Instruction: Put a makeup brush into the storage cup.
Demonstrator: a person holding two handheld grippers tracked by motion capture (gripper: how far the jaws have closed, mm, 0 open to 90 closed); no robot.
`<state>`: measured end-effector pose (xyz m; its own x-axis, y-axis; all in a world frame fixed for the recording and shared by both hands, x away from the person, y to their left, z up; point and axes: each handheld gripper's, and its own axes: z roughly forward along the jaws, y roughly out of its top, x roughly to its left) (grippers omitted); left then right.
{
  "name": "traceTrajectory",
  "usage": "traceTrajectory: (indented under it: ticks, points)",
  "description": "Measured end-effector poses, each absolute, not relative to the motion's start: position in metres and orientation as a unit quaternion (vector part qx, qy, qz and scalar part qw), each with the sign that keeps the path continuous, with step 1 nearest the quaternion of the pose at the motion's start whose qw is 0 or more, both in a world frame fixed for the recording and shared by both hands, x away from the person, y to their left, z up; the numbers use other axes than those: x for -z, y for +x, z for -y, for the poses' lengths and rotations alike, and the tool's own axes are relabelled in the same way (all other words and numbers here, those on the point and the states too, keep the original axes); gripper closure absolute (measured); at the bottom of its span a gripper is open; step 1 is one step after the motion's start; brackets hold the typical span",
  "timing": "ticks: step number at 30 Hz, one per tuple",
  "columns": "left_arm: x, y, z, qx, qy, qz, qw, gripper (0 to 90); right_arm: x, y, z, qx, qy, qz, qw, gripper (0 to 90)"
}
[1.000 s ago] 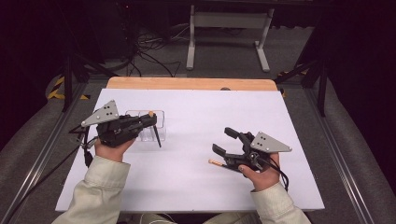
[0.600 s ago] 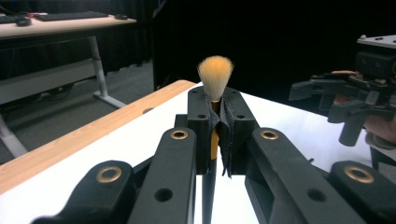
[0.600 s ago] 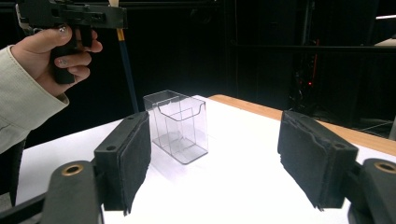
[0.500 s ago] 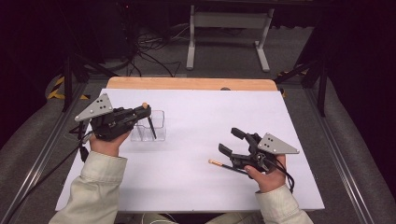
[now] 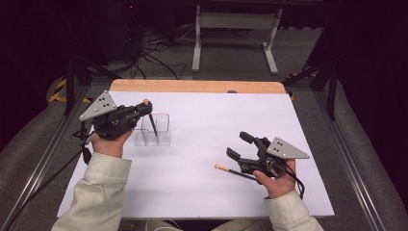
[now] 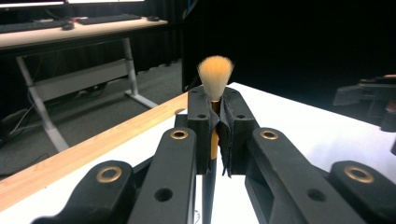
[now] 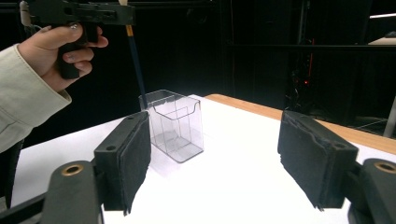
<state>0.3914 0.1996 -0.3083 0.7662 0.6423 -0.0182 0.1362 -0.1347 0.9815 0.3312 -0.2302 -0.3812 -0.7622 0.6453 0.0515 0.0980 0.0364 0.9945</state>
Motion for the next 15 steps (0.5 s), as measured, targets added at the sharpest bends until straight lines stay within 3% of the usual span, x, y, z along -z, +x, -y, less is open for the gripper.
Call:
traceTrajectory:
  ticks: [15]
  points:
    - [0.3119, 0.3956, -0.2017, -0.28, 0.694, -0.299, 0.592, 83.9, 0.3821, 0.3286, 0.2285, -0.641, 0.268, -0.688, 0.209, 26.7]
